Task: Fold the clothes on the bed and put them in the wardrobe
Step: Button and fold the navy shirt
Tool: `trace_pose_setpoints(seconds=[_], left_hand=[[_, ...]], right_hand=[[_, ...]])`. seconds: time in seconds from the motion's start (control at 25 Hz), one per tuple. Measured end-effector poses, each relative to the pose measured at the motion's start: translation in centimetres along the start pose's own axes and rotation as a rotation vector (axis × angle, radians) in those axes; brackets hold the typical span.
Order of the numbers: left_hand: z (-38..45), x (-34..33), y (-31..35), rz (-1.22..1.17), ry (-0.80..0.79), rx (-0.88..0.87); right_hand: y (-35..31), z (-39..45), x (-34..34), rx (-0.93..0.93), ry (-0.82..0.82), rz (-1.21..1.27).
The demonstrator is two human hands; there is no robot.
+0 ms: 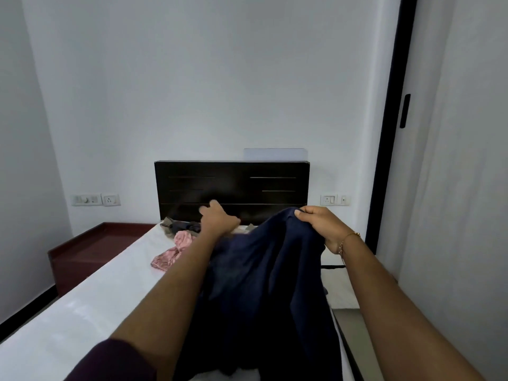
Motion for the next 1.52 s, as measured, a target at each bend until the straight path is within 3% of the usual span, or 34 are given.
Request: trace_pose_setpoints(seconds=[0.12,0.2,0.28,0.36,0.48,0.6,0.68,0.76,0.84,0.92,1.04,1.12,1.24,1.4,1.52], left_hand=[[-4.7,-7.3,3.8,-0.515,-0.548,0.244],[-6.5,-8.8,6.4,-0.600,-0.663,0.243],[-6.5,-9.1,7.4,-0.613,-0.627,0.195],[-5.9,-9.6,7.3,-0.517,-0.627,0.166],[-5.1,-10.5,6.3,-0.184,-0.686,0.100],[-4.8,-10.4,4.1,0.268,-0.850,0.071],[-4.1,-10.5,2.5,0.395,-0.963,0.118],[-2.4,-9.8,3.2,0.558,-0.795,0.006],[-1.5,-7.9,6.7,0.807,-0.338,-0.330],[-2.6,-7.3,10.1,0.780,-0.059,-0.609],[-4.5,-8.1,12.7,0.673,0.059,-0.964],[-5.7,-7.6,13.4,0.584,0.133,-1.081],[-6.9,-5.0,14.5,0.398,0.232,-1.156],[-7.1,-5.1,16.4,0.384,0.236,-1.353],[-5.4,-5.9,16.9,0.344,0.269,-1.249]], right_hand=[[-1.5,-0.9,-0.3,0.042,-0.033,0.036],[-1.9,-1.9,-1.3,0.048,-0.116,0.013],[-1.6,-2.7,-2.1,0.039,-0.182,-0.044],[-0.7,-3.0,-2.5,0.031,-0.237,-0.061],[0.6,-2.9,-2.9,0.001,-0.292,-0.116],[1.8,-2.7,-3.7,-0.004,-0.332,-0.190],[2.8,-2.7,-5.1,-0.008,-0.389,-0.163],[3.8,-1.9,-6.0,0.002,-0.348,-0.205],[5.7,-0.3,-5.7,-0.013,-0.199,-0.310],[8.1,1.1,-4.6,-0.088,-0.078,-0.343],[10.8,2.2,-3.6,-0.087,-0.045,-0.283],[12.0,1.4,-3.0,-0.100,-0.060,-0.368],[14.7,0.2,-2.5,-0.139,-0.080,-0.395],[13.8,0.3,-4.4,-0.086,-0.138,-0.200],[11.8,0.2,-5.0,-0.182,-0.011,-0.072]])
Point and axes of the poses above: each hand's wrist, its own z-axis towards the middle knuckle, its own x-axis out of the back of the hand, y = z × x, the point moved 7 cm from there along z, towards the middle knuckle, and after that the axes turned 2 degrees about z, right-handed, at the moved point
